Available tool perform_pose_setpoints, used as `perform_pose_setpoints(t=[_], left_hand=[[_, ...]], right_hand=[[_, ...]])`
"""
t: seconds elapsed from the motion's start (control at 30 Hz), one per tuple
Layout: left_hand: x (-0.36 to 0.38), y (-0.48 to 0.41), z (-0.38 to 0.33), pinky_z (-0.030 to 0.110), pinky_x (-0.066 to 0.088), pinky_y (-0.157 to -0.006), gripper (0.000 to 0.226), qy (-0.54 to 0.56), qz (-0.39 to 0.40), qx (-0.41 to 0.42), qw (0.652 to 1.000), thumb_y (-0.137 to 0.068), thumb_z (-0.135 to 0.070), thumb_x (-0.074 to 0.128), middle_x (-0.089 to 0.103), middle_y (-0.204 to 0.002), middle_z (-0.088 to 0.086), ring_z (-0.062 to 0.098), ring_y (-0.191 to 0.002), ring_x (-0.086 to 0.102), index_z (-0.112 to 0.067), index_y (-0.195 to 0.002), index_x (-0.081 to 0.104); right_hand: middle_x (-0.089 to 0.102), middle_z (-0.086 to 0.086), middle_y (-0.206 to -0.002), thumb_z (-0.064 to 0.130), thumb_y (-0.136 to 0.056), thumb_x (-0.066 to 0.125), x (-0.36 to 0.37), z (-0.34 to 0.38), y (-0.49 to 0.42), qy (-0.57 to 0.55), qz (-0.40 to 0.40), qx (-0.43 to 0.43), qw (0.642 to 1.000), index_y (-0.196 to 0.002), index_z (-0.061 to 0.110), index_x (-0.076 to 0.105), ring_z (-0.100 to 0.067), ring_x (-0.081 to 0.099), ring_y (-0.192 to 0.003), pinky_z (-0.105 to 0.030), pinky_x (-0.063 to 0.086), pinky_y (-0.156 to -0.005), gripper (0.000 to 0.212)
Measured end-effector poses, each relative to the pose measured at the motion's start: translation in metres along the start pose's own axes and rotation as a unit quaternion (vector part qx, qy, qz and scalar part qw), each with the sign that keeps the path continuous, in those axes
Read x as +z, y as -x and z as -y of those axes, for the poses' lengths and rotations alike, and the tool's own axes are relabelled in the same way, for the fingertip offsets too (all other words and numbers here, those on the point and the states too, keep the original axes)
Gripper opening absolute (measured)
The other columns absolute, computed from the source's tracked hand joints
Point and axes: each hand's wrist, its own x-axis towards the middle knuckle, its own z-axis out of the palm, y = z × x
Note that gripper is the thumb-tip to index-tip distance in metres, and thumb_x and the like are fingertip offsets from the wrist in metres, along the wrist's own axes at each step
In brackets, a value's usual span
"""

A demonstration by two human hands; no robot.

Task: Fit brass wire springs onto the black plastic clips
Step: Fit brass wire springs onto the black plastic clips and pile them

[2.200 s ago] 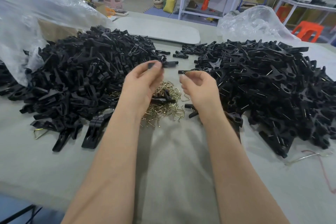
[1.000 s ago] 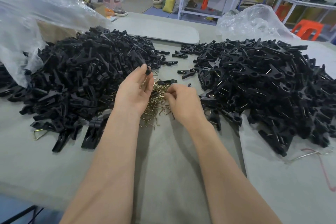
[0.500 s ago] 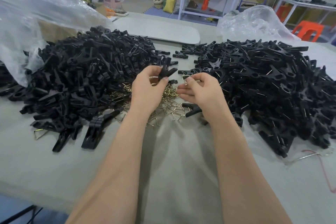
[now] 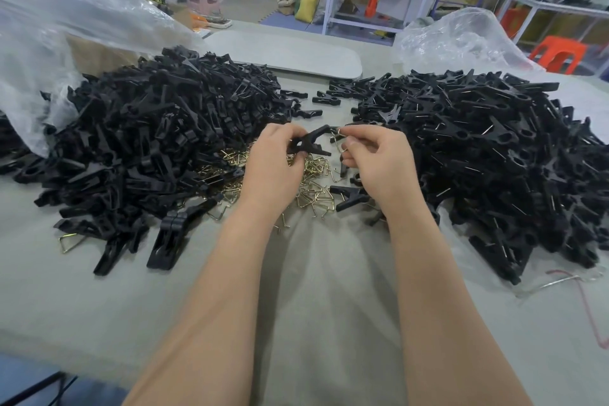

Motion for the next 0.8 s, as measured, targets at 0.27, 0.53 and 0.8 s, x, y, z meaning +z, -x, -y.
perform_pose_setpoints(t=[0.27, 0.53, 0.8], left_hand=[[-0.002, 0.003, -0.005, 0.036, 0.044, -0.098, 0.029, -0.031, 0.056, 0.084, 0.994, -0.083, 0.003, 0.061, 0.058, -0.109, -0.002, 0.017, -0.106, 0.054, -0.011, -0.107, 0.066], [-0.003, 0.005, -0.007, 0.028, 0.041, -0.095, 0.028, -0.047, 0.077, 0.112, 0.99, -0.084, 0.0, 0.064, 0.06, -0.109, -0.002, 0.015, -0.102, 0.054, -0.013, -0.109, 0.067], [-0.011, 0.004, -0.009, 0.019, 0.049, -0.088, 0.025, 0.069, 0.134, 0.055, 0.987, -0.083, -0.01, 0.071, 0.063, -0.092, -0.008, 0.011, -0.09, 0.061, -0.02, -0.105, 0.069]], right_hand=[[0.064, 0.002, -0.08, 0.01, -0.087, 0.063, -0.009, -0.001, 0.0, 0.053, 0.071, -0.002, 0.996, -0.088, 0.027, 0.045, -0.02, 0.066, -0.078, -0.04, 0.055, -0.081, 0.024], [0.067, 0.0, -0.078, 0.012, -0.084, 0.064, -0.013, -0.004, -0.001, 0.076, 0.077, 0.032, 0.994, -0.089, 0.025, 0.044, -0.018, 0.064, -0.077, -0.036, 0.053, -0.077, 0.024], [0.066, -0.002, -0.069, 0.01, -0.086, 0.067, -0.024, -0.005, -0.002, -0.181, 0.121, 0.086, 0.972, -0.098, 0.009, 0.055, -0.01, 0.059, -0.058, -0.02, 0.052, -0.06, 0.017]])
